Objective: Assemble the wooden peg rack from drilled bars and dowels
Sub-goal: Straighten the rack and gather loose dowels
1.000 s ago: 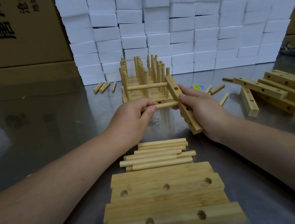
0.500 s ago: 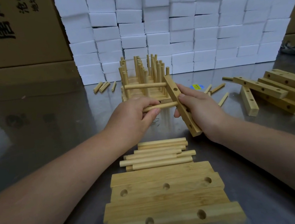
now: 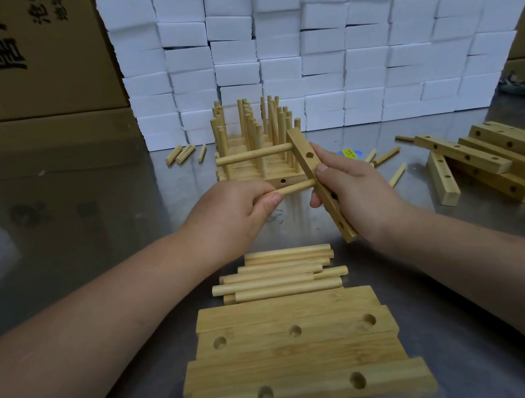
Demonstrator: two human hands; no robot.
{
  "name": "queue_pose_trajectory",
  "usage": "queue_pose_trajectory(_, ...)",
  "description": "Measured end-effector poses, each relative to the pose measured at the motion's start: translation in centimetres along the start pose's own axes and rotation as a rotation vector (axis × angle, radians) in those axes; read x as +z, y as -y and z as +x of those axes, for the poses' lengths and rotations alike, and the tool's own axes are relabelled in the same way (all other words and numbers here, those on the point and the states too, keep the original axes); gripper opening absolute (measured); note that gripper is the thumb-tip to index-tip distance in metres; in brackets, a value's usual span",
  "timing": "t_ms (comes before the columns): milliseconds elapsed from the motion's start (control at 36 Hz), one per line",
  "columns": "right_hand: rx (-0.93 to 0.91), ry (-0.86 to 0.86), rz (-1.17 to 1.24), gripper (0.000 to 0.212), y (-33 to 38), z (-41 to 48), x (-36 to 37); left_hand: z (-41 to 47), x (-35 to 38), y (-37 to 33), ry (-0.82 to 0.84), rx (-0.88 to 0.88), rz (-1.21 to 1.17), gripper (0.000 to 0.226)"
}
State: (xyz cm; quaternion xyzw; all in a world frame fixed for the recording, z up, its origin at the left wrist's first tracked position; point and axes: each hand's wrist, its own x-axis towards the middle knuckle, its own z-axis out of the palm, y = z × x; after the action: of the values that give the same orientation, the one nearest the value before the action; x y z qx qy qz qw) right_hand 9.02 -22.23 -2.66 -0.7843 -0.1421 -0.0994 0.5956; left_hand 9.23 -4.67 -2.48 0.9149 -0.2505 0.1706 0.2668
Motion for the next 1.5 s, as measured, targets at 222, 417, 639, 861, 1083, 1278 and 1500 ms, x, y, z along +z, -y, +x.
queue_pose_trajectory(222, -0.035, -0.004, -0.077, 0.039, 0.0, -0.2, 0.1, 0.4, -0.4, -0.5, 0.121, -0.222, -0.308, 0.028)
queue_pose_trajectory(417, -0.025, -0.029, 0.014, 0.035, -0.1, 0.4, -0.3, 0.7, -0.3, -0.9, 0.084, -0.310, -0.424, 0.028)
queue_pose_trajectory(639, 0.146, -0.245, 0.097, 0.021, -1.5, 1.6, -1.2, 0.9, -0.7, -0.6, 0.130, -0.375, -0.163, 0.031)
queue_pose_trajectory(861, 0.267, -0.327, 0.233, 0.020, -1.5, 2.1, -1.7, 0.7, -1.0, -1.7, 0.578, -0.220, -0.011, 0.008)
queue_pose_trajectory(1083, 0.287, -0.167, 0.388, 0.035, -0.4, 1.7, -1.2, 0.6, -1.2, -1.9, 0.628, -0.172, -0.029, 0.007)
queue_pose_trajectory(1278, 0.228, -0.098, 0.280, 0.032, 0.5, 1.0, -0.7, 0.5, -0.7, -2.1, 0.524, -0.188, -0.093, 0.008)
queue_pose_trajectory(1500, 0.347, -0.048, 0.190, 0.046, 1.8, 1.9, -0.7, 0.1, 0.1, -2.3, 0.215, -0.149, -0.273, 0.013)
